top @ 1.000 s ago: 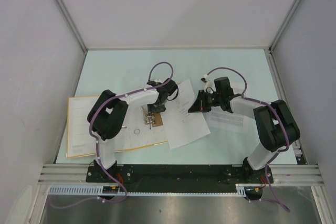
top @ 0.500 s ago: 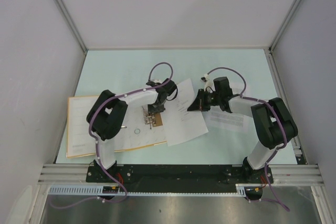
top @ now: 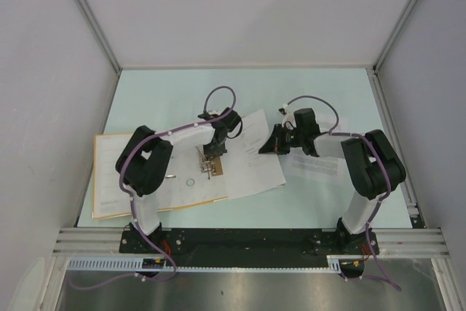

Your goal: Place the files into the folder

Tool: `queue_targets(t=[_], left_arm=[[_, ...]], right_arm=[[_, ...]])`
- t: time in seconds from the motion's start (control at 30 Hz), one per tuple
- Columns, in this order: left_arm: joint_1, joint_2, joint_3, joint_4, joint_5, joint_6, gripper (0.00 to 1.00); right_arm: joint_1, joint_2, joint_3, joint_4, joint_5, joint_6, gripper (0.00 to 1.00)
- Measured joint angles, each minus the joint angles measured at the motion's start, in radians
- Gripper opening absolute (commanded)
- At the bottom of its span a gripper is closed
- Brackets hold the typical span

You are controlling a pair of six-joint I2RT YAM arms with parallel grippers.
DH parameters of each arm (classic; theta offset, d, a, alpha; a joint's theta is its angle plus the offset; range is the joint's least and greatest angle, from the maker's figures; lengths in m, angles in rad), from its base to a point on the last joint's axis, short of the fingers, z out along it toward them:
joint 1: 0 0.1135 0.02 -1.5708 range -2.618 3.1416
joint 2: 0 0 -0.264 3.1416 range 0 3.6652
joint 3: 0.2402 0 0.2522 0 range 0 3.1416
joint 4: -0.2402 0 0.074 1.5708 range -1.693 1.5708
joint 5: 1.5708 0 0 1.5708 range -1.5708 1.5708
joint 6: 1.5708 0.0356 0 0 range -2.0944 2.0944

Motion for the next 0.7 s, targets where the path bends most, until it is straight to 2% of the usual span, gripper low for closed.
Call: queue_targets(t=[0.5, 0.7], left_arm=[[0.005, -0.015, -0.002, -0.005, 0.05, 0.029, 0.0], [0.018, -0.038, -0.023, 0.014, 0.103, 0.063, 0.0]], right_arm=[[0.037, 0.049, 0.0, 0.012, 0.031, 0.003, 0.0], [0.036, 0.049, 0.0, 0.007, 0.088, 0.006, 0.0]])
